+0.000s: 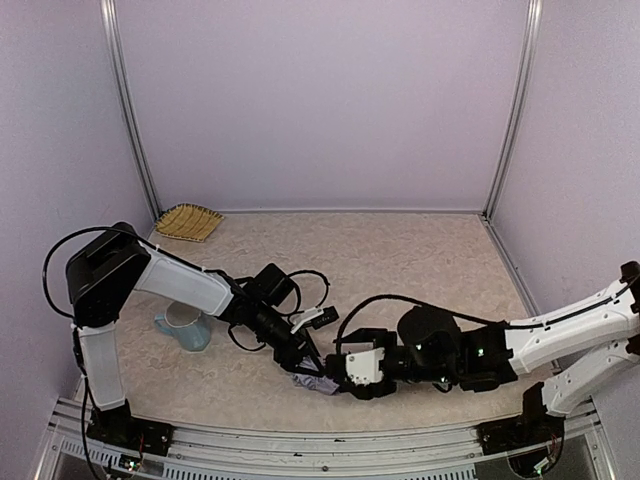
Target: Put away the umbrella
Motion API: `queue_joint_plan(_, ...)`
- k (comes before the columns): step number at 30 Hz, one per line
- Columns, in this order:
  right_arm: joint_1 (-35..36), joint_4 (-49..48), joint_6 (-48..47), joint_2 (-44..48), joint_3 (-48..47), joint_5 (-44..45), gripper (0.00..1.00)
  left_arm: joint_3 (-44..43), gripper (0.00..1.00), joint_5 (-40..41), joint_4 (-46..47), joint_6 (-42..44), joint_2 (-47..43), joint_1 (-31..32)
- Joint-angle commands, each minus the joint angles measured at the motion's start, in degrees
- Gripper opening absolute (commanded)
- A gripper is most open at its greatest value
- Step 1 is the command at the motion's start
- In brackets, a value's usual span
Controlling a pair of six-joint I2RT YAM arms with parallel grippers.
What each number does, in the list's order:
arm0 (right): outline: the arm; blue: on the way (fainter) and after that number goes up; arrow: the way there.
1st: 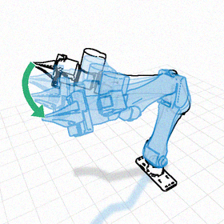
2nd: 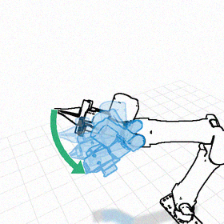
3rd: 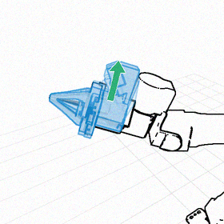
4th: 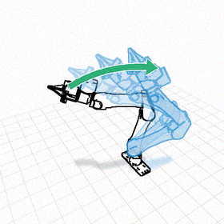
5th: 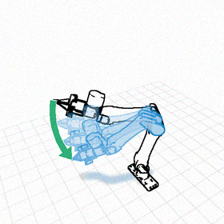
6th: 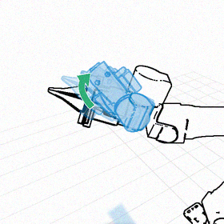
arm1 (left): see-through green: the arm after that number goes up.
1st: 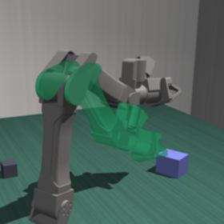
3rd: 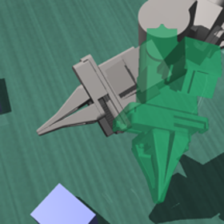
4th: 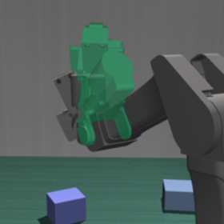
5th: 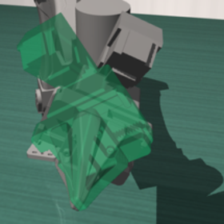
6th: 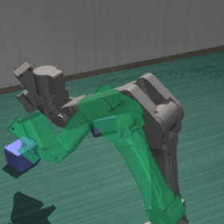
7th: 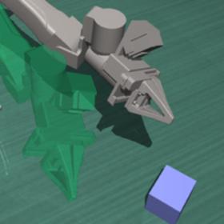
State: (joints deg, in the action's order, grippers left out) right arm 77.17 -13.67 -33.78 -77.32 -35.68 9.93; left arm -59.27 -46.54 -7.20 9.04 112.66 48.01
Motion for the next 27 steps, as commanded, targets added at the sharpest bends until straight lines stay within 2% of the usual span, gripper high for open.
queue_joint_plan(1, -12.4, 9.1, 15.5, 3.9, -0.9, -21.7, 0.69, 2.8, 0.60, 11.2, -4.5, 1.3, 2.8, 0.7)
queue_joint_plan(5, -14.6, 7.1, 14.8, 0.2, -1.1, -18.0, 0.70, 2.9, 0.60, 11.4, -4.4, 1.3, 2.9, 0.8)
queue_joint_plan(13, -16.5, 5.8, 15.8, -11.4, -8.2, -18.5, 0.71, 2.9, 0.61, 11.4, -4.2, 1.6, 2.9, 1.2)
queue_joint_plan(17, -17.9, 5.3, 18.7, -14.7, -9.9, -22.6, 0.70, 2.9, 0.63, 11.4, -4.2, 1.7, 2.9, 1.2)
queue_joint_plan(22, -17.9, 6.1, 17.3, -17.6, -8.1, -27.1, 0.70, 2.8, 0.63, 11.5, -4.3, 2.0, 2.8, 1.1)
queue_joint_plan(25, -17.9, 6.4, 17.0, -19.2, -7.5, -30.3, 0.74, 2.8, 0.63, 11.6, -4.2, 2.1, 2.6, 0.7)
queue_joint_plan(26, -17.9, 7.5, 17.3, -20.3, -8.1, -29.6, 0.83, 2.8, 0.63, 11.5, -4.3, 2.2, 2.6, 0.7)
queue_joint_plan(27, -17.9, 8.4, 17.5, -21.5, -8.7, -28.0, 0.85, 2.8, 0.63, 11.4, -4.2, 2.2, 2.4, 0.6)
